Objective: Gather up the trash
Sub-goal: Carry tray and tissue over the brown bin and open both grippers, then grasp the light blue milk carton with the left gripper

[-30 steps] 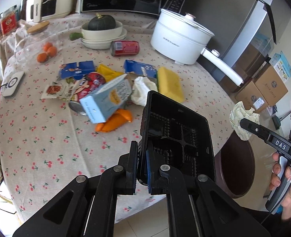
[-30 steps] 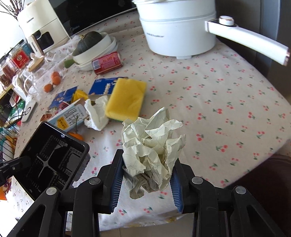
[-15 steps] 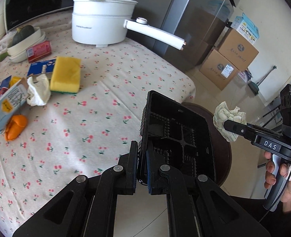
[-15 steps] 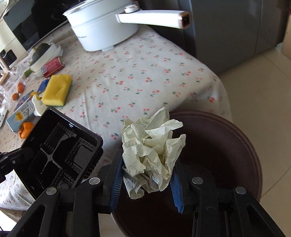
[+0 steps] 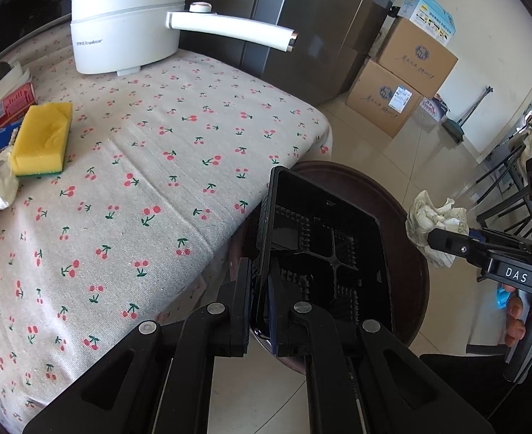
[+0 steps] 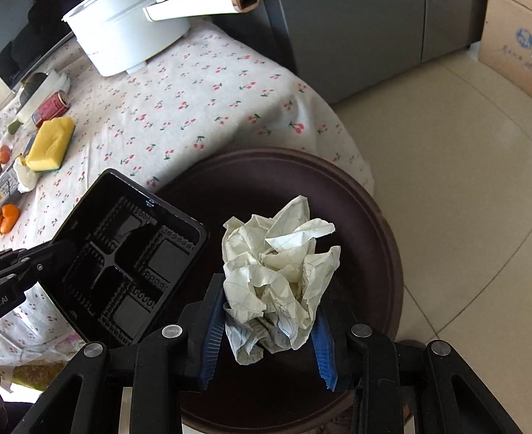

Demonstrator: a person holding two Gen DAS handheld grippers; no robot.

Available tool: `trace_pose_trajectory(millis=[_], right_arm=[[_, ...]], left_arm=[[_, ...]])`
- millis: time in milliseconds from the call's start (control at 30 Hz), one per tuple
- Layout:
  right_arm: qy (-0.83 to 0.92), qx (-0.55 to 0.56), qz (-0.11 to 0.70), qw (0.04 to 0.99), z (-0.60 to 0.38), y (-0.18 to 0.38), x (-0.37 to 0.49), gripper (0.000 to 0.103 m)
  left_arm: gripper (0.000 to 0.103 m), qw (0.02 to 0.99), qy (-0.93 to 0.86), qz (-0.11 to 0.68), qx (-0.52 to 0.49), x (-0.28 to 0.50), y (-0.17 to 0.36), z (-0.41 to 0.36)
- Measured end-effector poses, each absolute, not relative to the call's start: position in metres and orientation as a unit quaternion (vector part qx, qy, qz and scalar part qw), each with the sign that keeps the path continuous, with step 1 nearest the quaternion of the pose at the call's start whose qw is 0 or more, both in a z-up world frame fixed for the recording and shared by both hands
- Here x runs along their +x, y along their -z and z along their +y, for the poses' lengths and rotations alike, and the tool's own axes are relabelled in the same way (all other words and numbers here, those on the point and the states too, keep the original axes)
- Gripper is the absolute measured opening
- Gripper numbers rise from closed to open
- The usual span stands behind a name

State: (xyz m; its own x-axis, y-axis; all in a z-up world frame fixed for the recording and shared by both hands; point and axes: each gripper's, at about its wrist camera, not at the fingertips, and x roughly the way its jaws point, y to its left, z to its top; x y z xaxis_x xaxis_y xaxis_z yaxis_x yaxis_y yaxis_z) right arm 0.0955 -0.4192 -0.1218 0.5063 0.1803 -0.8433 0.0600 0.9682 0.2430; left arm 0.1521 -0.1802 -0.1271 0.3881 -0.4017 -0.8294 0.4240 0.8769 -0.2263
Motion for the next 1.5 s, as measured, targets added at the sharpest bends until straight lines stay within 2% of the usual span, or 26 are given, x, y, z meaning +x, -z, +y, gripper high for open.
trace_pose_trajectory(millis=[67,133,167,333,667,767,833,900,1000,1500], right_arm=[[-0.032,0.124,0.497,0.858,-0.423,0.123,0.094,0.039],[-0.03,0.126,0.499,0.857,-0.425,0.124,0.094,0.039],[-0.029,0.126,0.5,0.857,-0.425,0.124,0.094,0.039],[-0.029,0.124,0.499,0.857,-0.423,0.124,0.096,0.039],[-0.029,0.117,0.508,0.853,-0.409,0.127,0.102,0.041],[-0.022,0.118,0.508,0.853,-0.408,0.126,0.103,0.045],[-0.017,0.119,0.509,0.852,-0.407,0.125,0.105,0.053],[-0.013,0.119,0.509,0.852,-0.405,0.123,0.106,0.068],[-0.017,0.109,0.507,0.855,-0.397,0.119,0.108,0.076],[-0.06,0.068,0.497,0.863,-0.336,0.094,0.126,0.084]], left_arm=[[0.019,0.833,0.243,0.497,0.015,0.154,0.126,-0.177],[0.06,0.839,0.232,0.493,0.015,0.155,0.122,-0.171],[0.074,0.841,0.226,0.491,0.013,0.155,0.12,-0.168],[0.091,0.847,0.197,0.493,0.02,0.159,0.114,-0.152],[0.097,0.851,0.171,0.496,0.014,0.157,0.106,-0.119],[0.098,0.853,0.164,0.494,0.009,0.156,0.103,-0.108],[0.098,0.854,0.159,0.495,0.005,0.156,0.101,-0.1],[0.098,0.855,0.152,0.496,0.001,0.156,0.1,-0.091],[0.099,0.856,0.143,0.497,-0.01,0.154,0.099,-0.077],[0.1,0.861,0.094,0.496,-0.06,0.153,0.091,-0.012]])
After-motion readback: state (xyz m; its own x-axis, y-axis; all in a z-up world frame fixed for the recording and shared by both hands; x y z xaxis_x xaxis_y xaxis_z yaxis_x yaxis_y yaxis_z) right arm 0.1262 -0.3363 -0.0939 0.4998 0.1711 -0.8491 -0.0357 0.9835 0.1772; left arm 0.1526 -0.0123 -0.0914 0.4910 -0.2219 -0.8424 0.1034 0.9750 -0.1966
